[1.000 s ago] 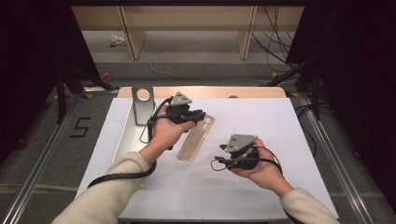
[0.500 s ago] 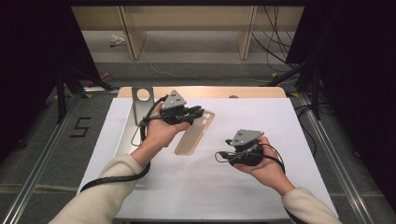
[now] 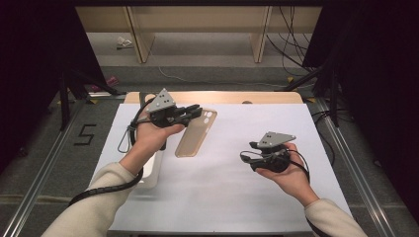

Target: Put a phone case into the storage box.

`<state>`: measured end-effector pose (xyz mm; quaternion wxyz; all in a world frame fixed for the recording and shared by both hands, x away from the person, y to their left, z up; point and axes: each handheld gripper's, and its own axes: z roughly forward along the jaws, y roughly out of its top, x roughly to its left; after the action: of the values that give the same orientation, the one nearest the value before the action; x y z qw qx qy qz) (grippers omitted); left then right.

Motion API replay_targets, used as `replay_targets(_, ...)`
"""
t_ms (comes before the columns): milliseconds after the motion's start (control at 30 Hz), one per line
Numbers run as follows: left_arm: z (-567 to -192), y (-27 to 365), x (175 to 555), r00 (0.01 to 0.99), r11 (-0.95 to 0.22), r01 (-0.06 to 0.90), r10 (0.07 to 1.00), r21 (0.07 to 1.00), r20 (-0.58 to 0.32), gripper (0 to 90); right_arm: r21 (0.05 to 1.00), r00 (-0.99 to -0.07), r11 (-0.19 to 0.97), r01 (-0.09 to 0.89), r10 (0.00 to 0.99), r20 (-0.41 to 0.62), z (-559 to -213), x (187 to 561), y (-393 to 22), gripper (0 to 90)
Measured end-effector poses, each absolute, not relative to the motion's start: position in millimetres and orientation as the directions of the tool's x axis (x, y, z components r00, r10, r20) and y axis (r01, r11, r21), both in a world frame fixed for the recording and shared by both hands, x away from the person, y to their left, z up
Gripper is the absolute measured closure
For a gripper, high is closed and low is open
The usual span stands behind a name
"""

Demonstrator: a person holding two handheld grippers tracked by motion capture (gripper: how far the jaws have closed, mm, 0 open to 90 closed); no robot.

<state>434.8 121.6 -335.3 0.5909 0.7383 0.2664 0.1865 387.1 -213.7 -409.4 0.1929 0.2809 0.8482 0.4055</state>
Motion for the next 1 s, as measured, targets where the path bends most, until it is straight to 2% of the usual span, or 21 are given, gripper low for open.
replay_targets(433, -324, 148, 438, 0.763, -0.126, 0.156, 0.645, 0.98, -0.038, 80.0, 0.838, -0.708, 0.39, 0.381, 0.706, -0.007, -407, 386, -240, 26.7)
replay_targets(667, -314, 160, 441, 0.752, -0.101, 0.139, 0.658, 0.985, -0.038, 80.0, 0.858, -0.681, 0.319, 0.401, 0.731, 0.047, -406, 384, -252, 21.4)
replay_targets(1000, -304, 178, 446, 0.728, -0.077, 0.13, 0.684, 0.988, -0.042, 80.0, 0.873, -0.647, 0.263, 0.411, 0.759, 0.076, -407, 379, -264, 20.4)
